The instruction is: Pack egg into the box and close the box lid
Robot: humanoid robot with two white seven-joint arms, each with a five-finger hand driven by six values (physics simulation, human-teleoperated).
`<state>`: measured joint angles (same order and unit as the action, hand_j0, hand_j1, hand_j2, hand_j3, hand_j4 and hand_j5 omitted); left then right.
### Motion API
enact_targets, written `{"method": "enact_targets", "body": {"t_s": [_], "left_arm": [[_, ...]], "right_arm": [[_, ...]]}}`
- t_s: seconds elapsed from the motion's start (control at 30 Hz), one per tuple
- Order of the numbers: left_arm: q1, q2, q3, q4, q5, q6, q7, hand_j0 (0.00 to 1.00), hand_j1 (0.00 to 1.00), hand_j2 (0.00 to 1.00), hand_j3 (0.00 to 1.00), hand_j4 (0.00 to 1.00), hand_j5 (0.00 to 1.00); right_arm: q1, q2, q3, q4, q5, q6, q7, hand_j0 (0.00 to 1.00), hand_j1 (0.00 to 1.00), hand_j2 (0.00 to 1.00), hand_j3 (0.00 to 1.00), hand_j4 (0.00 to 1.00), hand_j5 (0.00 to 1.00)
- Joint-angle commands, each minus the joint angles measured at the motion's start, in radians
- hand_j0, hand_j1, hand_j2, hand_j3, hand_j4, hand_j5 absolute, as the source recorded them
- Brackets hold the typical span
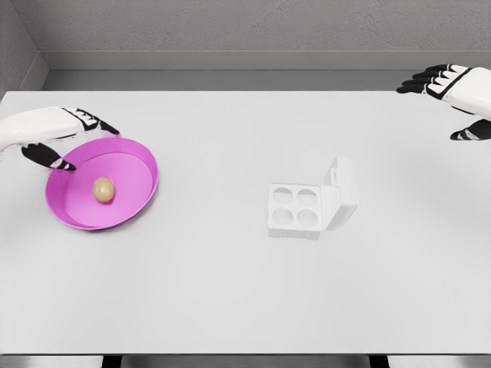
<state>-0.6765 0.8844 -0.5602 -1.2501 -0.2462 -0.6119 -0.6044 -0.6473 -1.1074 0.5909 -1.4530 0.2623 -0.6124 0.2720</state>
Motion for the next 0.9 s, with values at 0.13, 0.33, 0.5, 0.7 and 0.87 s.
{"method": "enact_targets", "body": {"t_s": [0.13,0.33,0.5,0.7,0.87], "left_arm": [[-0.083,0.042,-0.279,-0.003,0.036,0.001,-0.003,0.84,0.84,0.84,0.84,0.84,0.84],[-0.095,0.071,-0.300,-0.018,0.036,0.001,-0.006,0.87,0.87,0.87,0.87,0.87,0.87],[-0.092,0.076,-0.293,-0.008,0.021,0.001,-0.006,0.84,0.84,0.84,0.84,0.84,0.84],[-0.097,0.067,-0.282,-0.018,-0.031,0.001,-0.006,0.82,0.82,0.82,0.82,0.82,0.82],[-0.084,0.045,-0.224,-0.020,-0.100,0.001,-0.006,0.82,0.82,0.82,0.82,0.82,0.82]], "right_arm": [[0.005,-0.002,0.000,-0.001,-0.006,0.001,0.000,1.00,1.00,1.00,1.00,1.00,1.00],[0.006,0.018,0.004,0.028,-0.003,0.001,0.000,1.00,1.00,1.00,1.00,1.00,1.00],[0.011,0.061,0.033,0.097,0.006,0.001,0.001,1.00,1.00,1.00,1.00,1.00,1.00],[0.008,0.123,0.053,0.194,0.101,0.001,0.001,0.76,0.76,0.76,0.76,0.76,0.76],[0.008,0.129,0.056,0.203,0.101,0.001,0.003,0.60,0.60,0.60,0.60,0.60,0.60]]}}
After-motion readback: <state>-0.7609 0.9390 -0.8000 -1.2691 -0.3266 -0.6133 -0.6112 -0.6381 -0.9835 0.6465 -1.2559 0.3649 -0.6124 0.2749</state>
